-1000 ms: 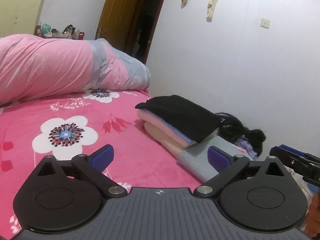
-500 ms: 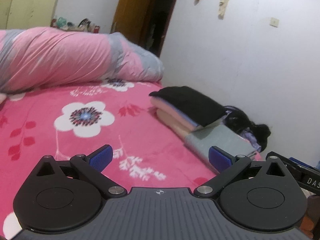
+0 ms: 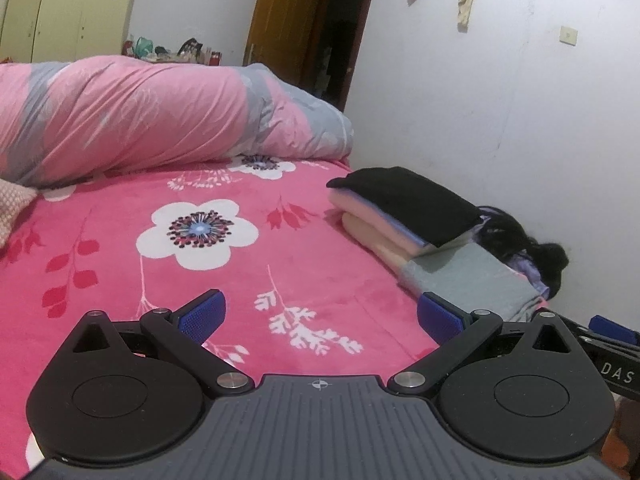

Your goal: Fold clothes

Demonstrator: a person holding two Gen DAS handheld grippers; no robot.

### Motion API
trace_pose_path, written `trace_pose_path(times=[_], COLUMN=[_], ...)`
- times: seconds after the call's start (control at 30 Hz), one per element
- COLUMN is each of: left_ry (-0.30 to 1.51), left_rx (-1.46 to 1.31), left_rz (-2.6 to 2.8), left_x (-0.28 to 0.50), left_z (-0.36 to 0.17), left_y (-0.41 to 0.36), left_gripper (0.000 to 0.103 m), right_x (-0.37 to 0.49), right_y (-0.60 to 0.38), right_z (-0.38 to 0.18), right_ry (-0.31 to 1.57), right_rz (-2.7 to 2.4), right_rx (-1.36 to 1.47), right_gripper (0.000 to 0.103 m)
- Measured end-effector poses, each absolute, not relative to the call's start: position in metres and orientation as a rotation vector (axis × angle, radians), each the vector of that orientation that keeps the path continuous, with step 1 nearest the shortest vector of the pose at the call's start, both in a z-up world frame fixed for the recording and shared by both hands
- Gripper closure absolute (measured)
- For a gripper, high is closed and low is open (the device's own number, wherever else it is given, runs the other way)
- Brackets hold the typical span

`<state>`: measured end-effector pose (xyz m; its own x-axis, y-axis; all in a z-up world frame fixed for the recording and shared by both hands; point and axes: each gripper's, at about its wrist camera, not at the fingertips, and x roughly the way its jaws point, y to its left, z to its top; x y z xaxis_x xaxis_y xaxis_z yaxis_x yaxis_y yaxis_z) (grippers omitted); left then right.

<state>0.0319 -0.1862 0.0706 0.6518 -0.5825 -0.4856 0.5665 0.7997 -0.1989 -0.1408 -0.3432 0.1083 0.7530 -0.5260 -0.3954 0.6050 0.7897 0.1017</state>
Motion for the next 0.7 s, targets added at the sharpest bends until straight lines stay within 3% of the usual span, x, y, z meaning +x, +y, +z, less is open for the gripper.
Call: trace_pose_path(times=[0.7], left_ry=[0.583], left_rx=[0.066], left_rz=[-0.681], left_x=[0.016], left_z=[0.056], left_y=[-0.208], left_gripper=[0.000], right_x=[-0.131], right_y=[-0.330], right_z=[0.094], right_ry=[0.398], right_rz=[-0.733], right_rx=[0.126], right_gripper=[0.000])
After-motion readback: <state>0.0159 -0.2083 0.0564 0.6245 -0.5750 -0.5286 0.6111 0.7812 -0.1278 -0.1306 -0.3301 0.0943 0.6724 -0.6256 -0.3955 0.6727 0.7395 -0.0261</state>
